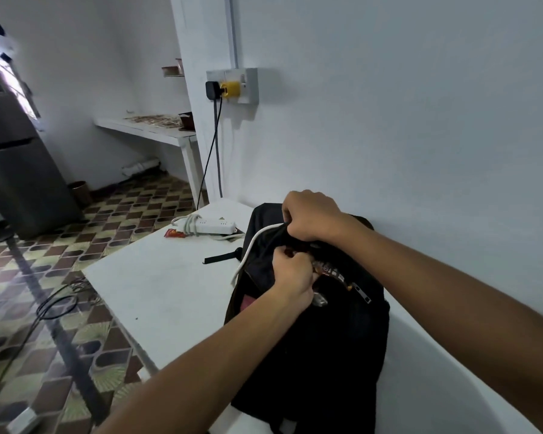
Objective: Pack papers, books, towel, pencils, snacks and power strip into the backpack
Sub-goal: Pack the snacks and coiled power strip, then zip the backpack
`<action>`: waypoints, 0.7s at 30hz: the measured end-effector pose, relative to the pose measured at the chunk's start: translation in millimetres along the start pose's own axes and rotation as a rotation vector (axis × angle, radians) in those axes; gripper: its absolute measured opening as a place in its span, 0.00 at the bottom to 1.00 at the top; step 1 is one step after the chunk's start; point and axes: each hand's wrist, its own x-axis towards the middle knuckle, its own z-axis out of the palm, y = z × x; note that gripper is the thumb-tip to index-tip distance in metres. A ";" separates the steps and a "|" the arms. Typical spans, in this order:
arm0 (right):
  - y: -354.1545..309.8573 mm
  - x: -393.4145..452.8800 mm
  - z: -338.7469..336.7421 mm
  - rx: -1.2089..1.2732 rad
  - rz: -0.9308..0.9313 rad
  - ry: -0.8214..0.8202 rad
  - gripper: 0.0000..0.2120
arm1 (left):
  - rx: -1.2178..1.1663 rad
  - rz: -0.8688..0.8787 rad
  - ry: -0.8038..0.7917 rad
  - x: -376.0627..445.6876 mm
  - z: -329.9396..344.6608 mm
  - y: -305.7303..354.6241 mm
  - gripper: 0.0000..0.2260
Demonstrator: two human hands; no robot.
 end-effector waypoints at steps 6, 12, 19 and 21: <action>-1.8 -14.9 -3.8 -0.068 -0.043 0.002 0.12 | 0.022 -0.049 -0.018 -0.7 22.9 -5.1 0.09; 5.3 -19.4 -9.7 -0.043 -0.015 -0.019 0.12 | 1.082 0.089 -0.214 17.7 17.1 -3.9 0.15; 11.2 -14.3 -5.2 0.022 0.029 -0.074 0.12 | 1.816 0.667 -0.338 -8.0 3.6 5.0 0.10; 13.8 -11.1 -5.2 0.053 0.050 -0.077 0.11 | 1.850 1.106 -0.271 -16.7 -4.7 6.4 0.10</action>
